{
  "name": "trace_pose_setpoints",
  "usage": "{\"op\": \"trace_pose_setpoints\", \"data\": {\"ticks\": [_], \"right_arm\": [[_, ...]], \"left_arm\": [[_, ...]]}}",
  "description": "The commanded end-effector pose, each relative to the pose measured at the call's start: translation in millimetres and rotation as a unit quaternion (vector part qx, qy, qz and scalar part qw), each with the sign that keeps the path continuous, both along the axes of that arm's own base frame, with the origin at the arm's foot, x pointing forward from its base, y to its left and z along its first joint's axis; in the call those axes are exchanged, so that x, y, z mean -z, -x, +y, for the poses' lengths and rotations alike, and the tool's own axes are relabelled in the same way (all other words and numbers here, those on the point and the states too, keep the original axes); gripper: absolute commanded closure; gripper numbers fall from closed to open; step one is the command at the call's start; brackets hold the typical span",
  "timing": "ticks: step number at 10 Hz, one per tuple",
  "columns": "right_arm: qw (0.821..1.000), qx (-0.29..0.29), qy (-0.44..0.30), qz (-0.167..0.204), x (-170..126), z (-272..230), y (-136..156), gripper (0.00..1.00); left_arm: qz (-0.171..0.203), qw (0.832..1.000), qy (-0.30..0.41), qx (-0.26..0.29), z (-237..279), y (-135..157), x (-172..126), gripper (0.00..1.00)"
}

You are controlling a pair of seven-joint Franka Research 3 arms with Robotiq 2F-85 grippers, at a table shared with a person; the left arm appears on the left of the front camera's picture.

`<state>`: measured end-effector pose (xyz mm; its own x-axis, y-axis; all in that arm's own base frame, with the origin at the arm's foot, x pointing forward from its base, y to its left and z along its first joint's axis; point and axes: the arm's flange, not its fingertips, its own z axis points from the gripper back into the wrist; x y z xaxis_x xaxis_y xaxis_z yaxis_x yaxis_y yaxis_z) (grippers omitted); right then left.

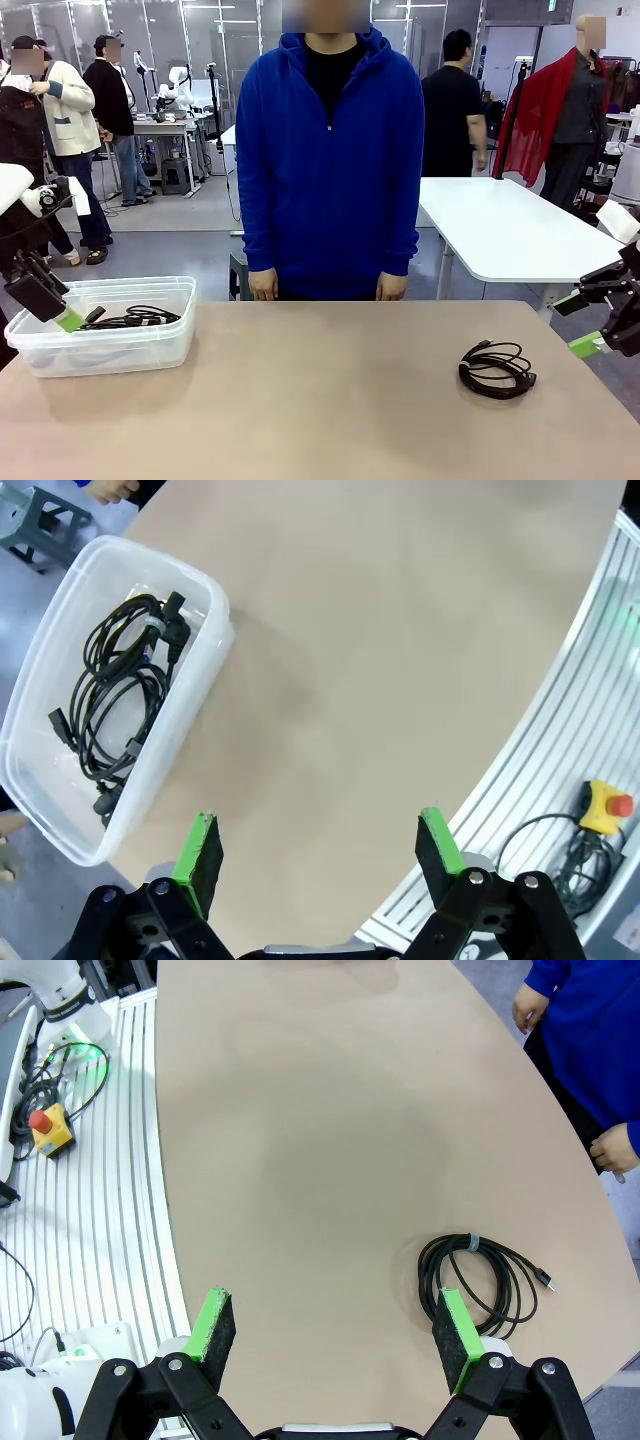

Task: Organize and store the cables.
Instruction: Place the USB Extension Cable into the Organizing box.

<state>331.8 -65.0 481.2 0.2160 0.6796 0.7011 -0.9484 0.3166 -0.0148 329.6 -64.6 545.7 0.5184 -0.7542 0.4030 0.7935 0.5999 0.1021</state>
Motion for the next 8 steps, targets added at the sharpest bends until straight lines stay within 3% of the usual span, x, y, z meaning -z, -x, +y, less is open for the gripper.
{"op": "trace_pose_setpoints", "data": {"ticks": [1, 7, 8], "right_arm": [[1.000, 0.000, -0.007, 0.001, 1, 1, 1, 0.00], [1.000, 0.000, 0.000, 0.000, 0, 0, 0, 0.00], [0.999, 0.029, 0.004, 0.012, 0, 9, -14, 0.00]], "left_arm": [[-0.002, 1.000, -0.009, 0.001, -2, 1, -4, 0.02], [-0.002, 1.000, -0.009, 0.001, -2, 1, -4, 0.02], [-0.002, 1.000, -0.009, 0.001, -2, 1, -4, 0.02]]}}
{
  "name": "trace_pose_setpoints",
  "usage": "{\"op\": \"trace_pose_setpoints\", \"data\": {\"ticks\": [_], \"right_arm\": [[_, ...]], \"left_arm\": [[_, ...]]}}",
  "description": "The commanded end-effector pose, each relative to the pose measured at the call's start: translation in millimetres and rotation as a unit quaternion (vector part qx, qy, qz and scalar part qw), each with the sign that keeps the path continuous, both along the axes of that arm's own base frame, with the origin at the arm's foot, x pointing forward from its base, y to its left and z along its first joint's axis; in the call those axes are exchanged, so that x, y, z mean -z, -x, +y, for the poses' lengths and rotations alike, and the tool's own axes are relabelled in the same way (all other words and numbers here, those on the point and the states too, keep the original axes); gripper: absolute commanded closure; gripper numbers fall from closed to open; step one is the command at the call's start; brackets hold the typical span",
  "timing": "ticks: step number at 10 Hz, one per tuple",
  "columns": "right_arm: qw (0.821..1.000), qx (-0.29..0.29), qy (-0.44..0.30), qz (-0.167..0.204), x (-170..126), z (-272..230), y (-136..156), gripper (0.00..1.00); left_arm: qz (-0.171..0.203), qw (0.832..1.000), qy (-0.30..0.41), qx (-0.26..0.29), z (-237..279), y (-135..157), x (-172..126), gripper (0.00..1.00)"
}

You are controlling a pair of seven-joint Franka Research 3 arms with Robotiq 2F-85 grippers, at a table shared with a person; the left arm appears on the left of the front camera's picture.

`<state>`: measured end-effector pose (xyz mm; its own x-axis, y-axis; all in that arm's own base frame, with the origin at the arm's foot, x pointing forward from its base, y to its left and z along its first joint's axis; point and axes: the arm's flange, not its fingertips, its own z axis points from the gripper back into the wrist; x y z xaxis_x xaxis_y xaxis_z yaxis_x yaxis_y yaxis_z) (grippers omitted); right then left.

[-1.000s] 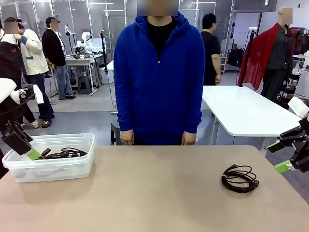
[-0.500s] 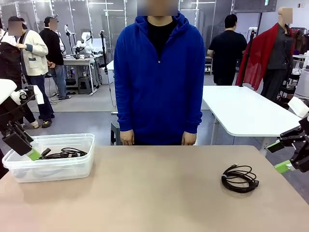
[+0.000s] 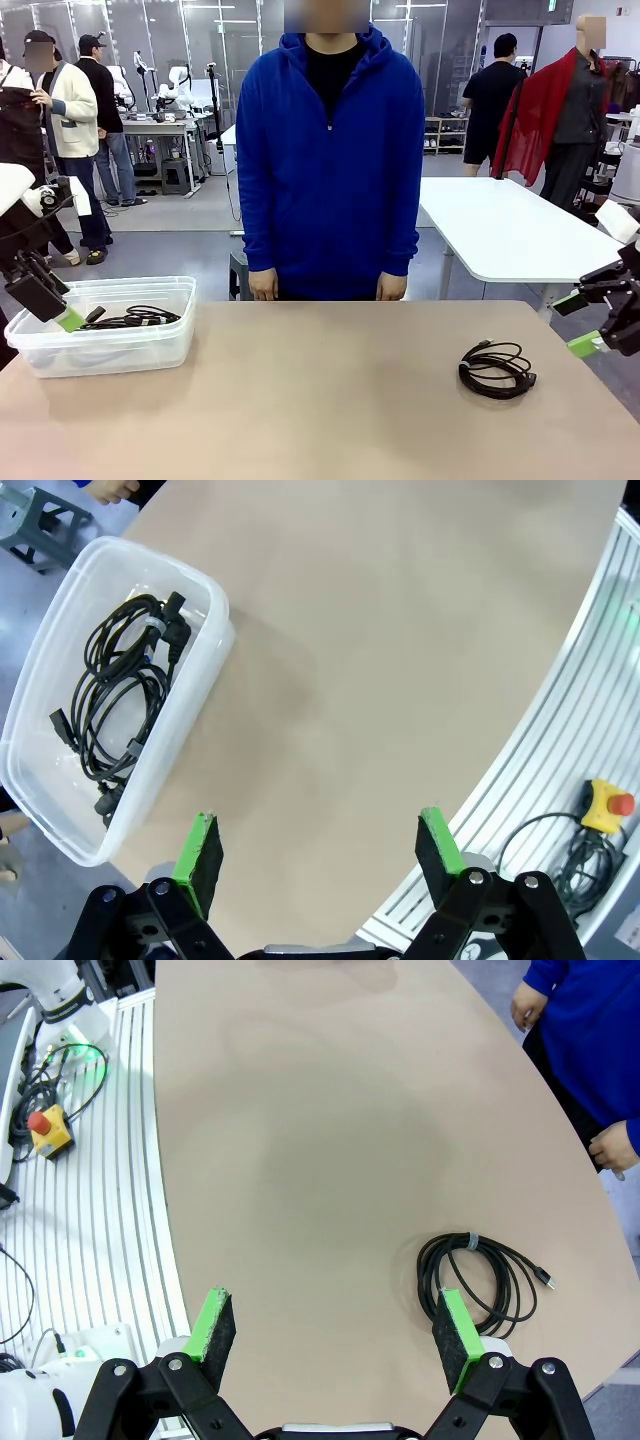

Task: Organize and store the cables.
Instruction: Place the USB Extension Cable into the Organizing box.

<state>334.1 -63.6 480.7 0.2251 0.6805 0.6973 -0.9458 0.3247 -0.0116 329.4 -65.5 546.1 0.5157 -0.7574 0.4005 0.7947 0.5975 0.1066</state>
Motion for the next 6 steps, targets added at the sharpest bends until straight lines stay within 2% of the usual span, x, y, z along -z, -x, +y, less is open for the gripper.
{"op": "trace_pose_setpoints", "data": {"ticks": [1, 3, 6], "right_arm": [[0.999, 0.034, 0.016, 0.012, 0, 18, -21, 0.00], [0.997, 0.056, 0.046, 0.018, 0, 36, -34, 0.00], [0.997, 0.045, 0.058, 0.023, 2, 51, -43, 0.00]], "left_arm": [[-0.001, 1.000, -0.006, 0.000, -1, 1, -3, 0.02], [-0.001, 1.000, -0.006, 0.000, -1, 1, -3, 0.02], [-0.001, 1.000, -0.006, 0.000, -1, 1, -3, 0.02]]}}
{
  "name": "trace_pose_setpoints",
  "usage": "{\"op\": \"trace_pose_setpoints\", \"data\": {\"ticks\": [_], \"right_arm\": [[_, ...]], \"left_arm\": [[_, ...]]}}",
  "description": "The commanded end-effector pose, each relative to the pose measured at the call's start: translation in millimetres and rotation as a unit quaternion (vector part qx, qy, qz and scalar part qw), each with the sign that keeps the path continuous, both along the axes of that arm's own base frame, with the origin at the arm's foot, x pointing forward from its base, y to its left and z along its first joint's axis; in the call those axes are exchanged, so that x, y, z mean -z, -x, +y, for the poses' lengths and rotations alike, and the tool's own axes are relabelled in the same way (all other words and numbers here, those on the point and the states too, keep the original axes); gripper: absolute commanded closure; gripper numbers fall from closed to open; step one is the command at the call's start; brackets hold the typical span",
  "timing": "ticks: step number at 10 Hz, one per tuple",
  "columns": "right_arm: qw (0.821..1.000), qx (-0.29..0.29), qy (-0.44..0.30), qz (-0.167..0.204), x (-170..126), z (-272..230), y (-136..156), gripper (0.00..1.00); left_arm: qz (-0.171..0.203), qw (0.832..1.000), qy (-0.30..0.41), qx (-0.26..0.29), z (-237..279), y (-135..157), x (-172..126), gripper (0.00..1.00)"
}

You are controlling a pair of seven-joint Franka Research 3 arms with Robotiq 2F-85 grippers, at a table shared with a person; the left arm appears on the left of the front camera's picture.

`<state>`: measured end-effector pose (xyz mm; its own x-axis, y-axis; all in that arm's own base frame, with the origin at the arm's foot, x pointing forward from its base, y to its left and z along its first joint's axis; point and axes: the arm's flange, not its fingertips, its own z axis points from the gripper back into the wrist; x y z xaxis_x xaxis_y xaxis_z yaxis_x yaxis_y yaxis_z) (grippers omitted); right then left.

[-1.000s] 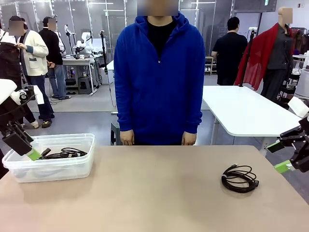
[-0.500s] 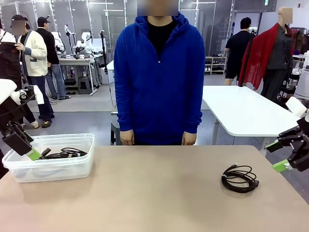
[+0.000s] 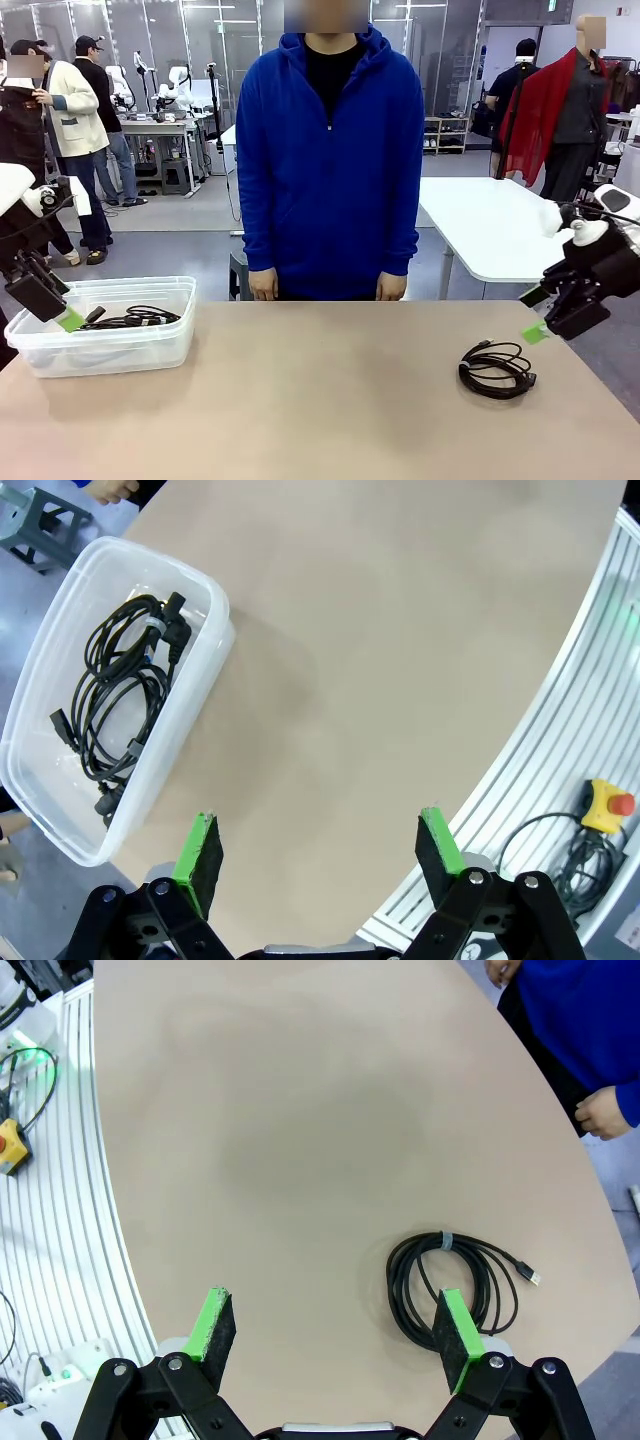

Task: Organize and store the cables.
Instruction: Place the USB Extension Cable into the Organizing box.

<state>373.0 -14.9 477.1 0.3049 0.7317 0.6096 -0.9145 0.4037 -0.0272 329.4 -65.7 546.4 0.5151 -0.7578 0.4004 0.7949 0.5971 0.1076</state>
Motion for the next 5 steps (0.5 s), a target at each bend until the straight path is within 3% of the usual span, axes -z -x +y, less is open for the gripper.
{"op": "trace_pose_setpoints", "data": {"ticks": [1, 5], "right_arm": [[1.000, 0.004, 0.004, 0.015, 4, 7, -9, 0.00], [0.997, 0.065, 0.031, 0.038, 12, 41, -43, 0.00]], "left_arm": [[0.000, 1.000, -0.006, 0.000, -1, 1, -3, 0.02], [0.000, 1.000, -0.006, 0.000, -1, 1, -3, 0.02]]}}
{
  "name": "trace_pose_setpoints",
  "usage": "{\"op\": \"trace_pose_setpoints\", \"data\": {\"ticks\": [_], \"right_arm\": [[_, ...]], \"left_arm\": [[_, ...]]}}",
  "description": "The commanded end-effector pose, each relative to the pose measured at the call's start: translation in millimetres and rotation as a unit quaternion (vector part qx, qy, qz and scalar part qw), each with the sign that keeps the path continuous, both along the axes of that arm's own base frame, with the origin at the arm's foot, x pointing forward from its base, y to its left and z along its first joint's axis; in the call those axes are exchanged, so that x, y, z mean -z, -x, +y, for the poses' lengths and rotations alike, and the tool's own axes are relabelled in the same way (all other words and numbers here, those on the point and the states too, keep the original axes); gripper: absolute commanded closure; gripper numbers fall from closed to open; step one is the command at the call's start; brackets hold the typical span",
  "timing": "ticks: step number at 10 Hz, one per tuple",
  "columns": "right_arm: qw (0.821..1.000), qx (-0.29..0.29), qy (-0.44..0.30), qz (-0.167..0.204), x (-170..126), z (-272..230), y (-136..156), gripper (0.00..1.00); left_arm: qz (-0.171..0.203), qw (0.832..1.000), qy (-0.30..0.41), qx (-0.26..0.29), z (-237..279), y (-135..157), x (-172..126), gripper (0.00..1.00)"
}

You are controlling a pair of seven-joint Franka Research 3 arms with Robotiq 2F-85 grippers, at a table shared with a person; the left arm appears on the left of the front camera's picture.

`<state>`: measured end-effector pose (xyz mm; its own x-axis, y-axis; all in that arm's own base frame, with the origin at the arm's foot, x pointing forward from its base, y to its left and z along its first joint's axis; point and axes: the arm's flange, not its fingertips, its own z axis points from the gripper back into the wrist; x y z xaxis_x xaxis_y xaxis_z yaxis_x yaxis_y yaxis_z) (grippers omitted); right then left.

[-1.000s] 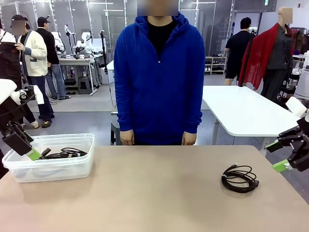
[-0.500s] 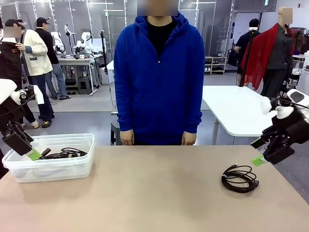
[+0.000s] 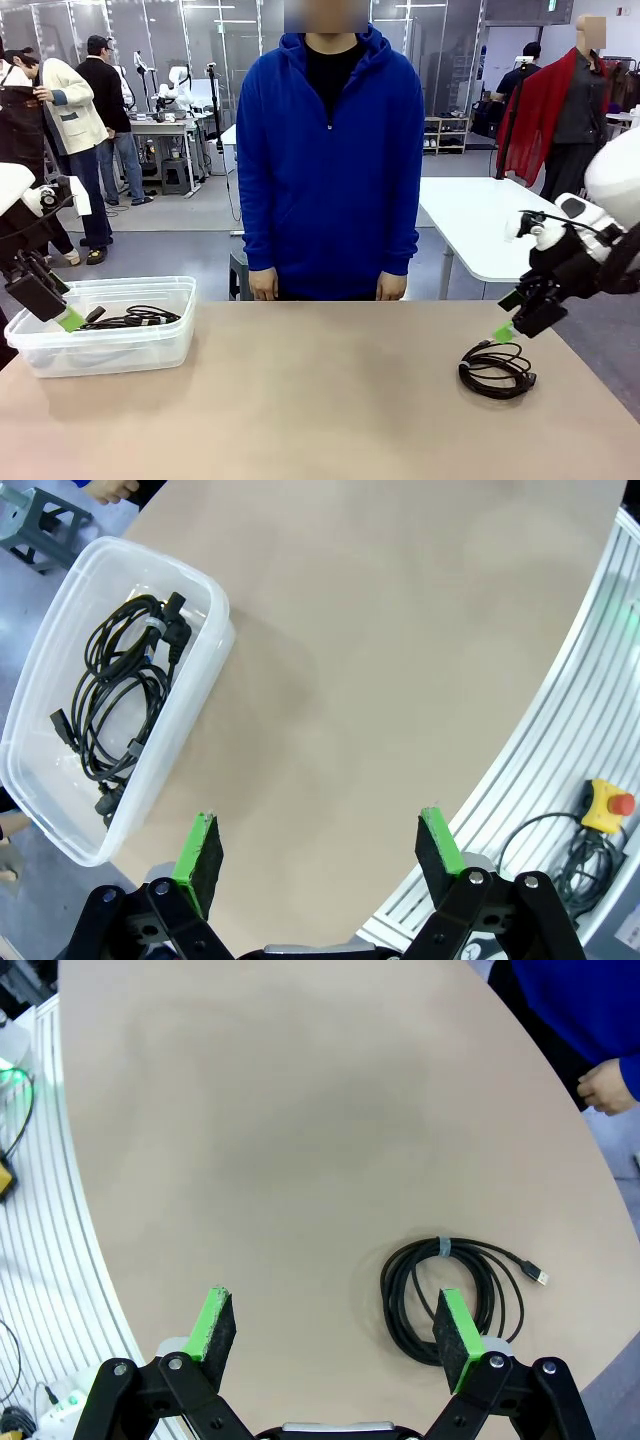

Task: Organize and store the cables.
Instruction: Place the USB Extension Cable into the Organizing box.

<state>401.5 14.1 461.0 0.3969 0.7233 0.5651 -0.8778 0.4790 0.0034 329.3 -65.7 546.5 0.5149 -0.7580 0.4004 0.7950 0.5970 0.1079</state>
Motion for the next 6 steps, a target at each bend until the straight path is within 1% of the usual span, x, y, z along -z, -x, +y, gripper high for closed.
{"op": "trace_pose_setpoints", "data": {"ticks": [1, 4, 5, 6], "right_arm": [[0.999, 0.033, 0.020, 0.020, -2, 17, -30, 0.00], [0.997, 0.052, 0.030, 0.038, 4, 20, -72, 0.00], [0.996, 0.067, 0.032, 0.056, 13, 17, -91, 0.00], [0.994, 0.075, 0.029, 0.077, 23, 16, -104, 0.00]], "left_arm": [[0.000, 1.000, -0.006, 0.000, -1, 1, -3, 0.02], [0.000, 1.000, -0.006, 0.000, -1, 1, -3, 0.02], [0.000, 1.000, -0.006, 0.000, -1, 1, -3, 0.02], [0.000, 1.000, -0.006, 0.000, -1, 1, -3, 0.02]]}}
